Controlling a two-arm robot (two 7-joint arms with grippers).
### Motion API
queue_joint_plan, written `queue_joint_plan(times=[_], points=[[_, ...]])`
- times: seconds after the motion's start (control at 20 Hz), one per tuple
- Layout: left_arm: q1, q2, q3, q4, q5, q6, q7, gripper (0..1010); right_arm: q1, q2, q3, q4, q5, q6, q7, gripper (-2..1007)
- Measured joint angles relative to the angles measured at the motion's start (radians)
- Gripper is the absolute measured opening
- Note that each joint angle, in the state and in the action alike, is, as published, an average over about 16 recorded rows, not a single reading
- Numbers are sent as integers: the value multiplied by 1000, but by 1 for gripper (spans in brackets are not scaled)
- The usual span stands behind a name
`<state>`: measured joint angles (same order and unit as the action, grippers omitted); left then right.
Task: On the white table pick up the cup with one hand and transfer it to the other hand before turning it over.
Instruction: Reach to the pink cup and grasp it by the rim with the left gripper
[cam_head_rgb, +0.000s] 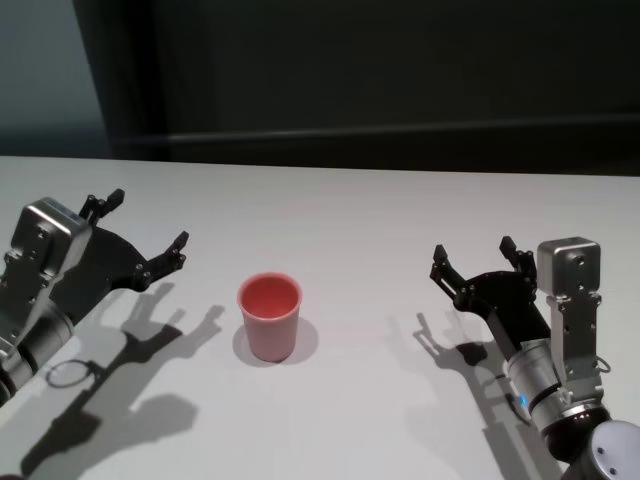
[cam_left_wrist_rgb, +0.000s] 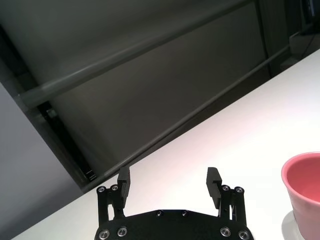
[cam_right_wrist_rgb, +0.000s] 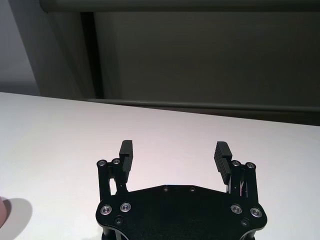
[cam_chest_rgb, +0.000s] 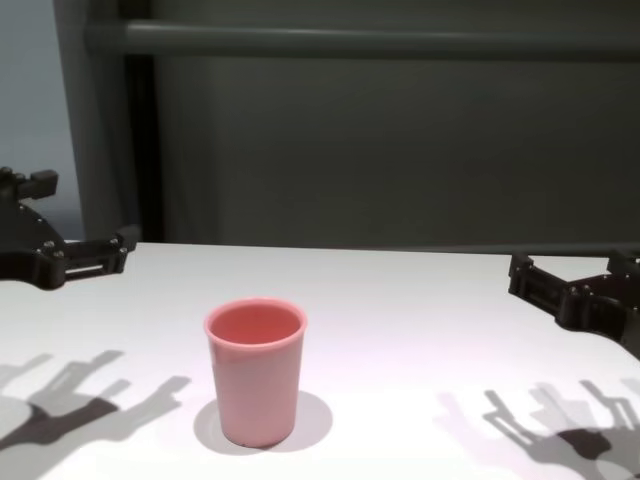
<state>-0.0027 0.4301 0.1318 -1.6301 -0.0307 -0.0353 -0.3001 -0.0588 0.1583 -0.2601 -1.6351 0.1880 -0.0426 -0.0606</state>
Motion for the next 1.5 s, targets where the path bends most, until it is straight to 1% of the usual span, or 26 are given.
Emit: queue_joint_plan(times=[0.25, 0.4, 0.9, 1.05, 1.25, 1.4, 1.5], points=[[-25, 82, 31, -30, 60, 9, -66, 1003, 0, 0, 0, 0, 0, 0, 0, 1002], [-44, 125, 51, -44, 92, 12, -99, 1003, 0, 0, 0, 0, 0, 0, 0, 1002], [-122, 253, 123, -75, 178, 15, -207, 1003, 0, 0, 0, 0, 0, 0, 0, 1002], [-154, 293, 152, -84, 206, 18, -250, 1003, 0, 0, 0, 0, 0, 0, 0, 1002], [-201, 344, 200, -95, 249, 22, -315, 1003, 0, 0, 0, 0, 0, 0, 0, 1002], [-239, 376, 241, -103, 284, 25, -366, 1003, 0, 0, 0, 0, 0, 0, 0, 1002], [-265, 393, 269, -108, 308, 27, -398, 1003, 0, 0, 0, 0, 0, 0, 0, 1002]])
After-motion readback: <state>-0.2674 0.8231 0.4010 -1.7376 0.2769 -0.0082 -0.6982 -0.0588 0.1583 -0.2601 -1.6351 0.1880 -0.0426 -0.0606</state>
